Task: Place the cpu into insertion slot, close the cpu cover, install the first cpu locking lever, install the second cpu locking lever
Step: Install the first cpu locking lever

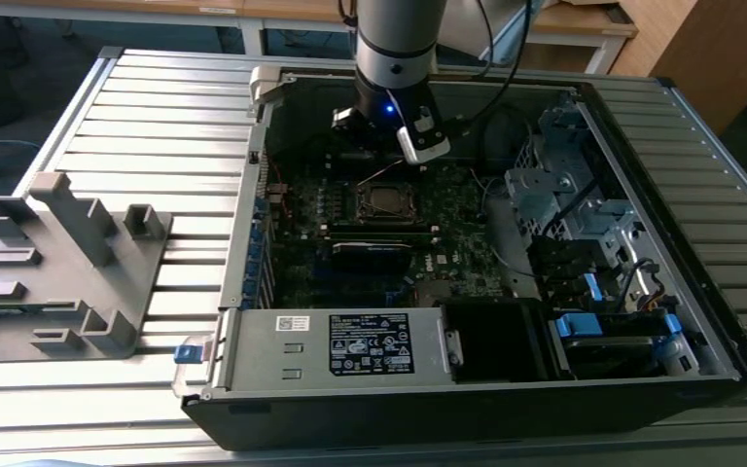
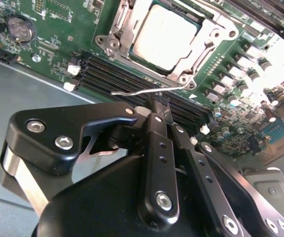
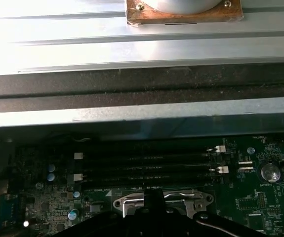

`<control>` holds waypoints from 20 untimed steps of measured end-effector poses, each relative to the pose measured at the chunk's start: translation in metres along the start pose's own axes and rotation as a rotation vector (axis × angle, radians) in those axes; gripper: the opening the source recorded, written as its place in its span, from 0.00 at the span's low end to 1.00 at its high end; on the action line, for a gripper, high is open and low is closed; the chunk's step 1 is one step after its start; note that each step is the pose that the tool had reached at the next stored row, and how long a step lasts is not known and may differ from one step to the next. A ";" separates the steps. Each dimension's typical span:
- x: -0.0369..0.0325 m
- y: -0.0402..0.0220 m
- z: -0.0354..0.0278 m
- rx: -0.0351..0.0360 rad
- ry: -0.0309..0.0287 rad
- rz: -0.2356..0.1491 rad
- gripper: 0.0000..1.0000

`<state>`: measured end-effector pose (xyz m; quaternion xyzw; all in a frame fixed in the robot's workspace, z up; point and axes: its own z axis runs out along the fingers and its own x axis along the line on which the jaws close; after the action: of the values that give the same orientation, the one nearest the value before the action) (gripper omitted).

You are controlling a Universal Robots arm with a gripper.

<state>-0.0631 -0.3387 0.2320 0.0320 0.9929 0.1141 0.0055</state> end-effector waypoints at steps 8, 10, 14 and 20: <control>0.0000 -0.0002 0.0007 -0.0009 -0.0144 -0.003 0.10; 0.0000 -0.0002 0.0008 -0.0010 -0.0145 -0.003 0.10; 0.0000 -0.0004 0.0016 -0.0012 -0.0147 -0.003 0.10; 0.0001 -0.0009 0.0035 -0.0016 -0.0253 -0.006 0.10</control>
<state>-0.0632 -0.3388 0.2283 0.0305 0.9928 0.1144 0.0184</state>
